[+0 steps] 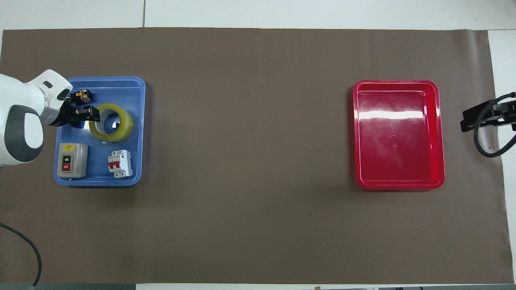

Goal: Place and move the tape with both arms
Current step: 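Reach the left gripper down and grasp the yellow tape roll, then lift the tape with the left gripper and carry it toward the table center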

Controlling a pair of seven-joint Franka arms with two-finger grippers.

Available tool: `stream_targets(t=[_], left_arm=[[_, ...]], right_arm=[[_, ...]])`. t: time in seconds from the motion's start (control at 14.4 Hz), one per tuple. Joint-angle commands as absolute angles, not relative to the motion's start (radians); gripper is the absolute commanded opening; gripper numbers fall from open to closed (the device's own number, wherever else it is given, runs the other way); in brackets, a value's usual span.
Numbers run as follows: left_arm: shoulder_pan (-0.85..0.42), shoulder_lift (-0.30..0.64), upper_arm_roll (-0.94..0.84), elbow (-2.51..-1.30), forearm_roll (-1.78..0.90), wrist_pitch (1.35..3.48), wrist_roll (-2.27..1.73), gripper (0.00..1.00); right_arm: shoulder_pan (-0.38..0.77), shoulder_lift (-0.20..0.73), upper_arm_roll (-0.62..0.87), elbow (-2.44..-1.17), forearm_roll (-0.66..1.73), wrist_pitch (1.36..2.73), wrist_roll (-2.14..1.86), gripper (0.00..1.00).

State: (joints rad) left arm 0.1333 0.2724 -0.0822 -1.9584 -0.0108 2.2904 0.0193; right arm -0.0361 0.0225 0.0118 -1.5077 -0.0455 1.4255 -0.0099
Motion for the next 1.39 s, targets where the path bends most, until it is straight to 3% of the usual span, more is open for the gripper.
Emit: stream_targets(t=[0.0, 0.07, 0.28, 0.35, 0.49, 0.69, 0.83, 1.04, 1.32], left_arm=[[0.114, 0.259, -0.078, -1.996, 0.011, 2.327, -0.028, 0.6], [0.114, 0.259, -0.078, -2.0, 0.011, 2.327, -0.026, 0.53], [0.115, 0.259, -0.078, -2.0, 0.011, 2.324, -0.023, 0.09], [0.115, 0.259, -0.078, -1.997, 0.011, 2.318, -0.023, 0.0], [0.114, 0.261, -0.077, -1.942, 0.018, 2.262, -0.023, 0.0], [0.065, 0.326, -0.077, -1.606, 0.044, 1.899, -0.037, 0.0], [-0.036, 0.365, -0.077, -1.432, 0.108, 1.667, -0.169, 0.0], [-0.217, 0.37, -0.084, -1.381, 0.108, 1.627, -0.488, 0.0], [-0.415, 0.382, -0.081, -1.423, -0.009, 1.815, -0.719, 0.0]], right_arm=[[-0.049, 0.018, 0.015, -1.519, -0.026, 1.442, -0.021, 1.0], [-0.049, 0.018, 0.015, -1.519, -0.026, 1.44, -0.021, 1.0], [-0.049, 0.018, 0.015, -1.519, -0.026, 1.44, -0.021, 1.0], [-0.049, 0.018, 0.015, -1.519, -0.026, 1.44, -0.021, 1.0], [-0.049, 0.018, 0.015, -1.519, -0.026, 1.44, -0.021, 1.0], [-0.049, 0.018, 0.015, -1.519, -0.028, 1.44, -0.021, 1.0], [-0.049, 0.018, 0.015, -1.519, -0.026, 1.44, -0.021, 1.0], [-0.049, 0.018, 0.015, -1.519, -0.028, 1.44, -0.02, 1.0], [-0.046, -0.009, 0.015, -1.592, -0.028, 1.524, -0.025, 1.0]])
